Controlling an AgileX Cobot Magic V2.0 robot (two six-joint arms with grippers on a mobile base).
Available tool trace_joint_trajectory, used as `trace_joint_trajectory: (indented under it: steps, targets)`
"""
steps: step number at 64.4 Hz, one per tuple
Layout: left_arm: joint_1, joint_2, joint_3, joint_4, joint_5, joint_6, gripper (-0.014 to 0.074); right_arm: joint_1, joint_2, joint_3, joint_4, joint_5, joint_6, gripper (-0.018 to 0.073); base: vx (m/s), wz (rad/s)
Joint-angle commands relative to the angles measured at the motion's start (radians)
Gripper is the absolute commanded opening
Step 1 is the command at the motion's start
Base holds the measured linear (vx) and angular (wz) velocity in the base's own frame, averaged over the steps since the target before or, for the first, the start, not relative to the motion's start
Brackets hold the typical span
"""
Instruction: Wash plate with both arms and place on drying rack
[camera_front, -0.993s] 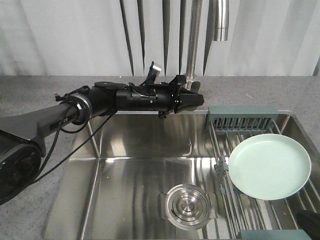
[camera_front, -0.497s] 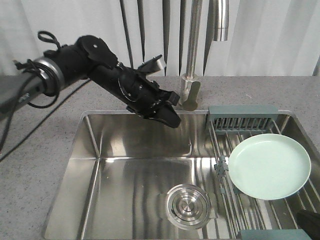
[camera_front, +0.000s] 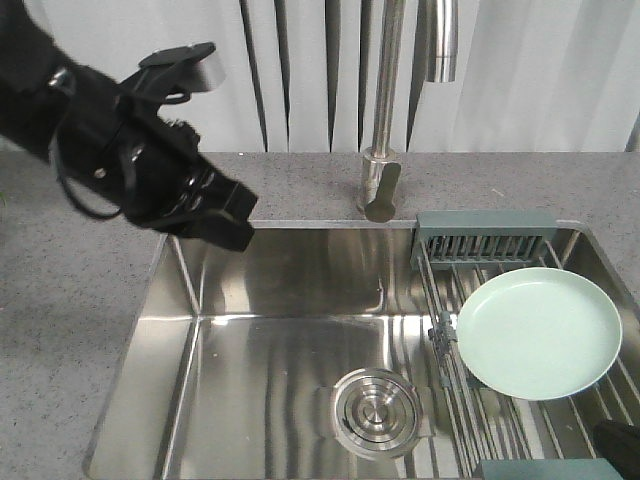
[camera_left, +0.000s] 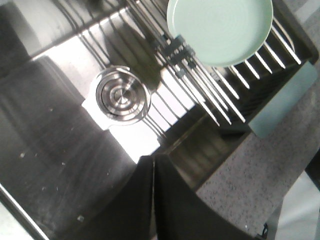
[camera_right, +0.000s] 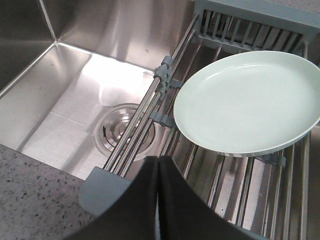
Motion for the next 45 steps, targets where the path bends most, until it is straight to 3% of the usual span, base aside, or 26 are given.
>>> trace_joint_trajectory:
  steps: [1, 18, 25, 45]
  targets:
    - [-0.005, -0.159, 0.129, -0.028, -0.110, 0.005, -0.0005, 0.000, 0.005, -0.028, -0.002, -0.054, -0.004, -0.0010, 0.00, 0.00]
    - [-0.005, -0.534, 0.616, -0.028, -0.413, 0.055, -0.0005, 0.000, 0.005, -0.028, 0.005, -0.054, -0.004, -0.0010, 0.00, 0.00]
    - [-0.005, -0.659, 0.752, -0.031, -0.481, 0.055, -0.0005, 0.000, 0.005, -0.028, 0.005, -0.054, -0.004, -0.0010, 0.00, 0.00]
    - [-0.005, -0.851, 0.879, -0.032, -0.304, 0.050, -0.0005, 0.000, 0.005, -0.028, 0.005, -0.054, -0.004, -0.0010, 0.00, 0.00]
